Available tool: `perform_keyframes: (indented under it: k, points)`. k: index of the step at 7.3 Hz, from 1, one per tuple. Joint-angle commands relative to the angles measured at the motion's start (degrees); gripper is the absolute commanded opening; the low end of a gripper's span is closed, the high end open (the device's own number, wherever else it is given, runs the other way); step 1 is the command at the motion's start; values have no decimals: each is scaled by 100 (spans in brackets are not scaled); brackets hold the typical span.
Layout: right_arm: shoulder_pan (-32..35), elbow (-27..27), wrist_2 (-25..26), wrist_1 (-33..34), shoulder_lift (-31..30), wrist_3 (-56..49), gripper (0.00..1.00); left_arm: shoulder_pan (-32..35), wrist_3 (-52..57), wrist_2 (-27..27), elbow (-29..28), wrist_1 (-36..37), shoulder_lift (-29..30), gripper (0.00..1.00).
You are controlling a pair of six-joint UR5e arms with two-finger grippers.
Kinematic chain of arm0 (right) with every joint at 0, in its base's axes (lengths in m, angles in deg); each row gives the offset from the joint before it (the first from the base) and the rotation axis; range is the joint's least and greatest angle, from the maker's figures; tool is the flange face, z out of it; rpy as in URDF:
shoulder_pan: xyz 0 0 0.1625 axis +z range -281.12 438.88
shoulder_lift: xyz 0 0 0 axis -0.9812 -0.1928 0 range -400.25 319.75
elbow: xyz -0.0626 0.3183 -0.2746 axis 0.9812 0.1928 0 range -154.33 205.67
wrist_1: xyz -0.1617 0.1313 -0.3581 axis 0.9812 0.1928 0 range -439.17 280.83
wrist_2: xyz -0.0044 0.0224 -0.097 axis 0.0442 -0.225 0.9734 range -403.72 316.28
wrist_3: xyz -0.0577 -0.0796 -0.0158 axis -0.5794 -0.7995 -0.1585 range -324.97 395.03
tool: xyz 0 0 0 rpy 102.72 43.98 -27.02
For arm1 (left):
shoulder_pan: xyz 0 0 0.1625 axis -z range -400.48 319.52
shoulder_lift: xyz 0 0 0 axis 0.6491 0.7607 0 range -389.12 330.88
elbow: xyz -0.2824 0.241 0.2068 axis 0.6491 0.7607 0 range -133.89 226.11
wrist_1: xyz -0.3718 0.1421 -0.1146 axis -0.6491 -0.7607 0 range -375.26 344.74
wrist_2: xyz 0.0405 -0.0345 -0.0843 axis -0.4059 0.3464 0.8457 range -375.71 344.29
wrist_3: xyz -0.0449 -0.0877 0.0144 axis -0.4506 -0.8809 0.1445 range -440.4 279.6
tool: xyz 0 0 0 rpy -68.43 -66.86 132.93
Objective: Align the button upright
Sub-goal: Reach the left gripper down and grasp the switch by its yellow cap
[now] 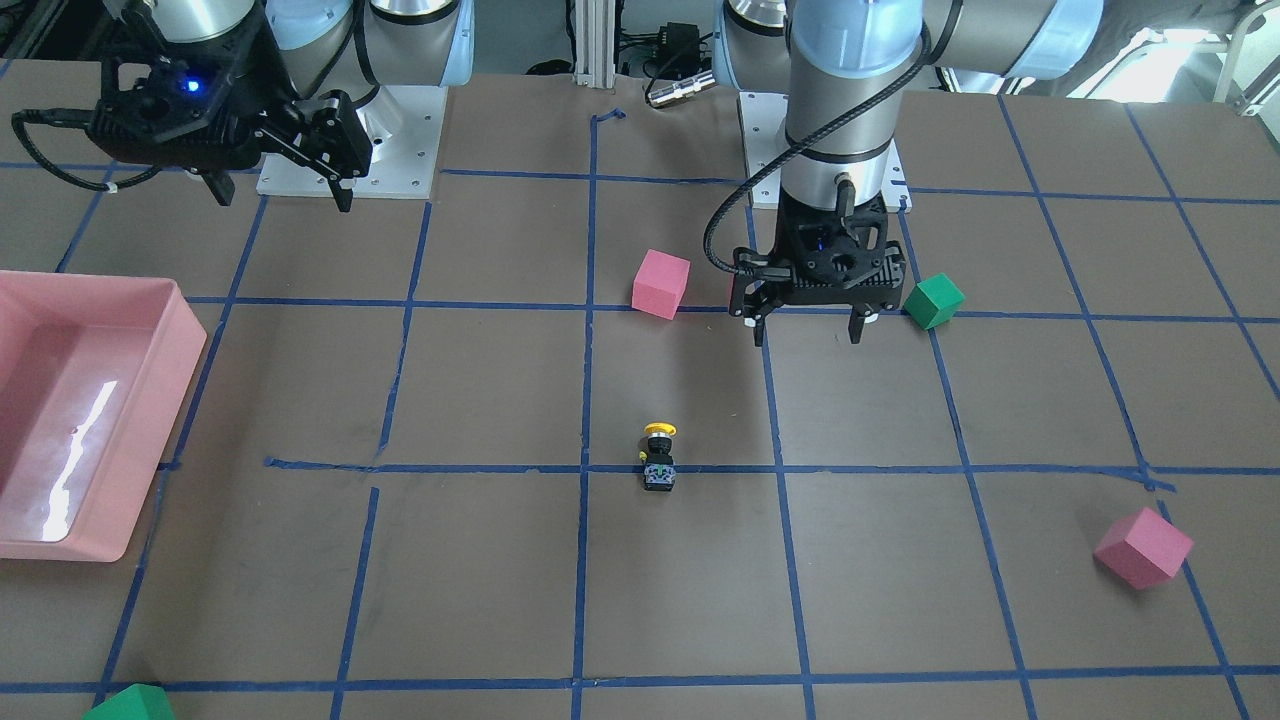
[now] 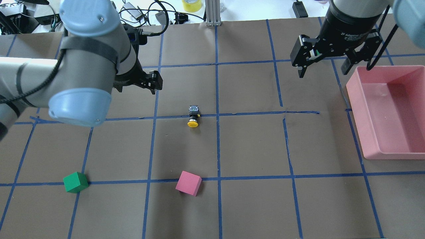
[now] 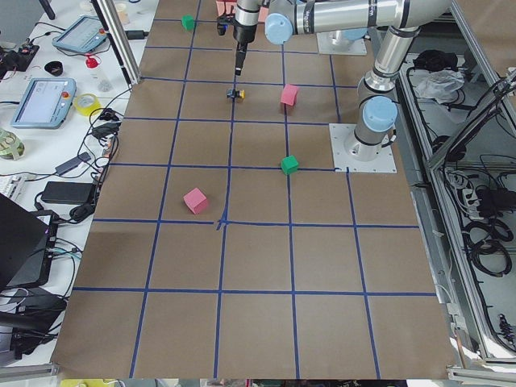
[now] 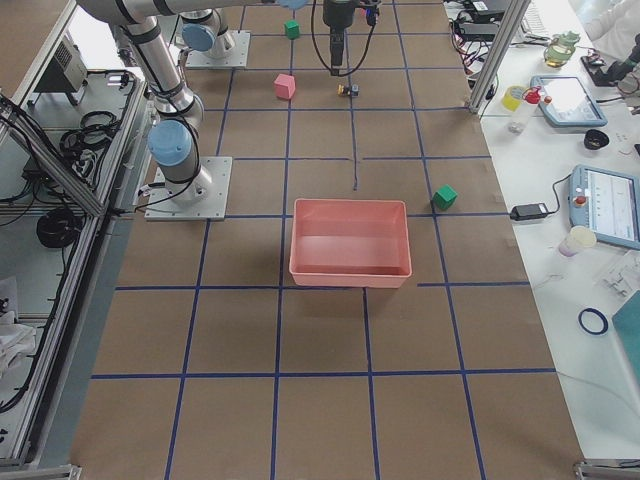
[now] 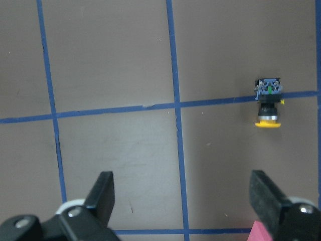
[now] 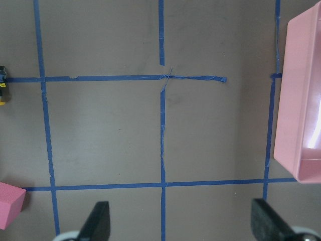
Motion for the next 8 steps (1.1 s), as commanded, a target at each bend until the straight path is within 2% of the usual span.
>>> perform_keyframes:
  k: [1,5,8]
  points:
    - [19,-55,-1,154,17,8,100,322,-858,-72,1172,2123,109,95]
    - [10,-73,-1,128,17,8,100,797,-1527,-370,2476,5140,635,95]
    - [10,-73,-1,127,26,8,100,1219,-1897,-545,2619,6550,1583,86]
